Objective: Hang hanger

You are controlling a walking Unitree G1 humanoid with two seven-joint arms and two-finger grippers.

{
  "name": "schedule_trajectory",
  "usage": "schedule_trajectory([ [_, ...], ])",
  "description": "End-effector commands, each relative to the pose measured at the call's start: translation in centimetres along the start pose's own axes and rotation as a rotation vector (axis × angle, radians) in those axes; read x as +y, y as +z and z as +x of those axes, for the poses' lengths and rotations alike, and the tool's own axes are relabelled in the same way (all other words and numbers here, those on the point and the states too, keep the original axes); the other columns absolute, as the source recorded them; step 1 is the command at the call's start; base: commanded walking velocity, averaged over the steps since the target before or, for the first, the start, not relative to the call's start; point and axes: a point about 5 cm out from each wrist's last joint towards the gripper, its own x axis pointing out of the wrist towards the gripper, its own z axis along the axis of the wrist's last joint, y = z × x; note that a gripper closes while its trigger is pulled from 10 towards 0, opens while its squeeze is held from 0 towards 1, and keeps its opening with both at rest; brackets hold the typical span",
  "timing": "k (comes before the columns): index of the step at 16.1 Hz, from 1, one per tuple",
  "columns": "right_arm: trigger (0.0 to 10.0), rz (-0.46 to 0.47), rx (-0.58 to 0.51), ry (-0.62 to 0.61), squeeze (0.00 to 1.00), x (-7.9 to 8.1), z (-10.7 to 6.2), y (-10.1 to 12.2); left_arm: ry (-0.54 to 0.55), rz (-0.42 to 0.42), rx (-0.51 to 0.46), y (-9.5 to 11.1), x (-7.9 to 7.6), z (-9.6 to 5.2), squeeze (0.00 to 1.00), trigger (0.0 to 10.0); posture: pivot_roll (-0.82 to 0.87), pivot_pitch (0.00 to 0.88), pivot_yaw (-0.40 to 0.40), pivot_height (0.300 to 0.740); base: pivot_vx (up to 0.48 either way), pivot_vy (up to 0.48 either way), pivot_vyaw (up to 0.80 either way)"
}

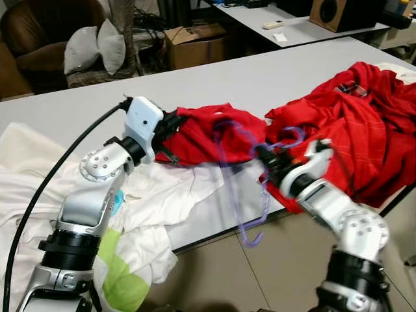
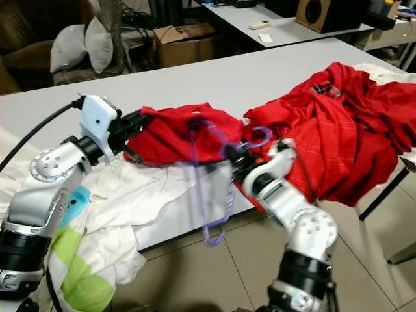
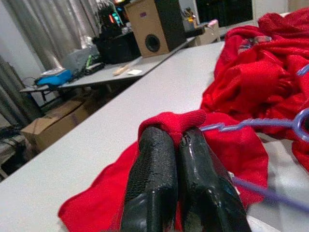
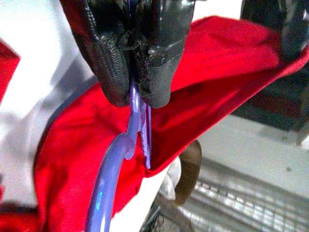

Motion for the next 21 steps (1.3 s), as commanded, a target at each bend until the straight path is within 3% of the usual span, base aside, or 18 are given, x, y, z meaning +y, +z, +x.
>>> schedule_trajectory([
  [1, 10.0, 0.047, -0.052, 0.000, 0.00, 0.0, 0.1, 1.2, -0.025, 0.017, -0.040, 1.0, 0.2, -0.3, 0.00, 0.0, -0.09, 0.000, 0.049, 0.740, 0.000, 0.000, 0.00],
  [3, 10.0, 0.081, -0.129, 0.007, 0.00, 0.2, 0.4, 3.8, -0.091, 0.018, -0.008, 0.4, -0.2, -0.9, 0.00, 0.0, -0.09, 0.000, 0.048, 0.740, 0.000, 0.000, 0.00],
  [6, 10.0, 0.120, -0.222, 0.075, 0.00, 2.0, 1.4, 6.6, -0.181, 0.053, 0.054, -0.8, -1.7, -1.0, 0.00, 0.0, -0.09, 0.000, 0.041, 0.740, 0.000, 0.000, 0.00],
  [8, 10.0, 0.284, -0.306, 0.146, 0.00, 3.6, 2.6, 8.2, -0.284, 0.111, 0.096, -1.7, -3.8, -0.6, 0.00, 0.0, -0.09, 0.000, 0.037, 0.740, 0.000, 0.000, 0.00],
  [10, 10.0, 0.387, -0.324, 0.176, 0.00, 4.6, 4.1, 8.6, -0.338, 0.157, 0.118, -2.5, -5.6, 0.1, 0.00, 0.0, -0.09, 0.000, 0.027, 0.740, 0.000, 0.000, 0.00],
  [13, 10.0, 0.411, -0.323, 0.169, 0.00, 4.9, 4.9, 8.3, -0.374, 0.121, 0.053, -1.6, -6.9, 0.4, 0.00, 0.0, -0.08, 0.000, 0.018, 0.740, 0.000, 0.000, 0.00],
  [15, 10.0, 0.377, -0.328, 0.146, 0.00, 4.8, 5.3, 8.5, -0.370, 0.017, -0.044, -0.3, -7.2, 0.3, 0.00, 0.0, -0.08, 0.000, 0.016, 0.740, 0.000, 0.000, 0.00],
  [17, 10.0, 0.365, -0.332, 0.137, 0.00, 4.8, 5.4, 8.6, -0.437, -0.056, -0.108, 0.5, -8.0, -0.1, 0.00, 0.0, -0.08, 0.000, 0.016, 0.740, 0.000, 0.000, 0.00],
  [20, 10.0, 0.381, -0.353, 0.135, 0.00, 4.7, 5.4, 9.0, -0.523, -0.069, -0.089, 0.3, -9.0, -0.6, 0.00, 0.0, -0.08, 0.000, 0.016, 0.740, 0.000, 0.000, 0.00],
  [21, 10.0, 0.380, -0.359, 0.139, 0.00, 4.8, 5.4, 9.2, -0.539, -0.048, -0.041, -0.3, -9.3, -0.7, 0.00, 0.0, -0.08, 0.000, 0.016, 0.740, 0.000, 0.000, 0.00],
])
